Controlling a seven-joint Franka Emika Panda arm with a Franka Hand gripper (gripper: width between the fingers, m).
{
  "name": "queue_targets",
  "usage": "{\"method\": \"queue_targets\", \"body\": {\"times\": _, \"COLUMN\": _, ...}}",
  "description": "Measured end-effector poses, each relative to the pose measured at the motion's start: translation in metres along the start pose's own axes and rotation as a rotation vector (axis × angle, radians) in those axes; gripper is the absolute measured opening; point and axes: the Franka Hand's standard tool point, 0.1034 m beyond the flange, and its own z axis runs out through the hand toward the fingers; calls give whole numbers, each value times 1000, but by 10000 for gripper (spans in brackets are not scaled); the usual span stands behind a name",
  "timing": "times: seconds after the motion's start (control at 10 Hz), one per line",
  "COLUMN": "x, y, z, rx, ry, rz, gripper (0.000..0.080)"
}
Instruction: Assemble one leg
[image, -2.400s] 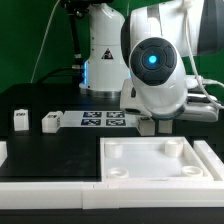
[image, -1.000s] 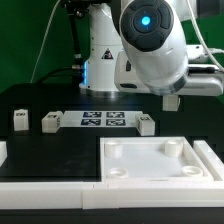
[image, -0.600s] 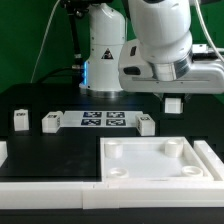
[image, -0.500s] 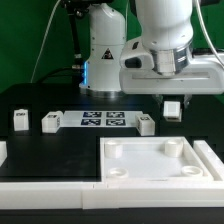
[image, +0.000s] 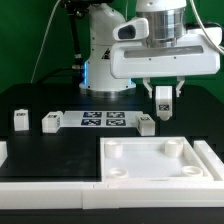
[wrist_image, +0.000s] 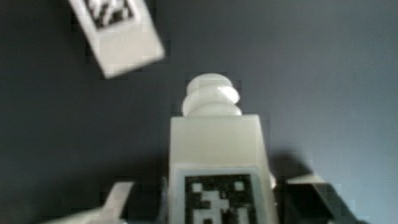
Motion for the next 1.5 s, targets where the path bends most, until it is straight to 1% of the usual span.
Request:
{"method": "queue_targets", "body": {"times": 0.1, "x": 13, "y": -5, "z": -7, "rx": 14, "ry": 91, "rz": -5, "gripper": 288}}
{"method": "queue_targets", "body": {"times": 0.2, "x": 12, "y": -8, "z": -4, "rx": 28, "ry": 182, "rz": -9, "gripper": 288}}
{"method": "queue_targets", "body": {"times": 0.3, "x": 8, "y": -13, "z": -4, "rx": 54, "ry": 312, "rz": -6, "gripper": 288}}
{"method": "queue_targets", "body": {"times": 0.4, "x": 0, "y": -16, "z": 0, "rx": 58, "ry": 342, "rz": -24, "gripper": 288}}
{"method": "queue_targets", "body": {"times": 0.5, "x": 3, "y": -13, "z": 1, "rx": 51, "ry": 341, "rz": -50, "gripper": 288}}
{"method": "queue_targets", "body": {"times": 0.6, "x": 13, "y": -5, "z": 8, "rx": 41, "ry": 364, "rz": -94, "gripper": 288}}
{"method": "queue_targets", "body": {"times": 0.7, "x": 23, "y": -10, "z": 11, "rx": 41, "ry": 347, "rz": -105, "gripper": 288}}
{"method": "queue_targets", "body": {"times": 0.8, "x": 42, "y": -18, "z": 5, "rx": 44, "ry": 343, "rz": -131, "gripper": 288}}
{"method": "queue_targets", "body": {"times": 0.9, "x": 61, "y": -20, "z": 2, "rx": 42, "ry": 341, "rz": -155, "gripper": 288}}
{"method": "queue_targets", "body": {"times": 1.0, "x": 72, "y": -24, "z": 3, "rx": 42, "ry": 317, "rz": -156, "gripper": 288}}
{"method": "queue_targets", "body": {"times": 1.5, "x": 70, "y": -23, "z": 4, "rx": 44, "ry": 320, "rz": -149, "gripper": 288}}
